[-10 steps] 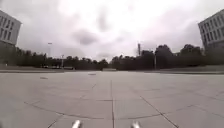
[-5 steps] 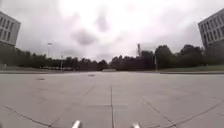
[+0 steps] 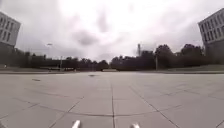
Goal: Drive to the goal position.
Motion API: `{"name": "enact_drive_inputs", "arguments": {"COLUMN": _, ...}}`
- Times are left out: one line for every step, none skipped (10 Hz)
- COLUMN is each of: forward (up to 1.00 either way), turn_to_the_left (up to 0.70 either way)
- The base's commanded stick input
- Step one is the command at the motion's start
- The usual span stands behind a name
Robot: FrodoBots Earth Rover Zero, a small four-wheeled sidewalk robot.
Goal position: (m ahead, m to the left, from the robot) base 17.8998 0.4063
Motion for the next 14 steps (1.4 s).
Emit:
{"name": "enact_drive_inputs", "arguments": {"forward": 0.7, "turn_to_the_left": 0.0}}
{"name": "enact_drive_inputs", "arguments": {"forward": 0.7, "turn_to_the_left": 0.0}}
{"name": "enact_drive_inputs", "arguments": {"forward": 0.7, "turn_to_the_left": 0.0}}
{"name": "enact_drive_inputs", "arguments": {"forward": 0.7, "turn_to_the_left": 0.0}}
{"name": "enact_drive_inputs", "arguments": {"forward": 0.7, "turn_to_the_left": 0.0}}
{"name": "enact_drive_inputs", "arguments": {"forward": 0.7, "turn_to_the_left": 0.0}}
{"name": "enact_drive_inputs", "arguments": {"forward": 0.7, "turn_to_the_left": 0.0}}
{"name": "enact_drive_inputs", "arguments": {"forward": 0.7, "turn_to_the_left": 0.0}}
{"name": "enact_drive_inputs", "arguments": {"forward": 0.7, "turn_to_the_left": 0.0}}
{"name": "enact_drive_inputs", "arguments": {"forward": 0.7, "turn_to_the_left": 0.0}}
{"name": "enact_drive_inputs", "arguments": {"forward": 0.7, "turn_to_the_left": 0.0}}
{"name": "enact_drive_inputs", "arguments": {"forward": 0.7, "turn_to_the_left": 0.0}}
{"name": "enact_drive_inputs", "arguments": {"forward": 0.7, "turn_to_the_left": 0.0}}
{"name": "enact_drive_inputs", "arguments": {"forward": 0.7, "turn_to_the_left": 0.0}}
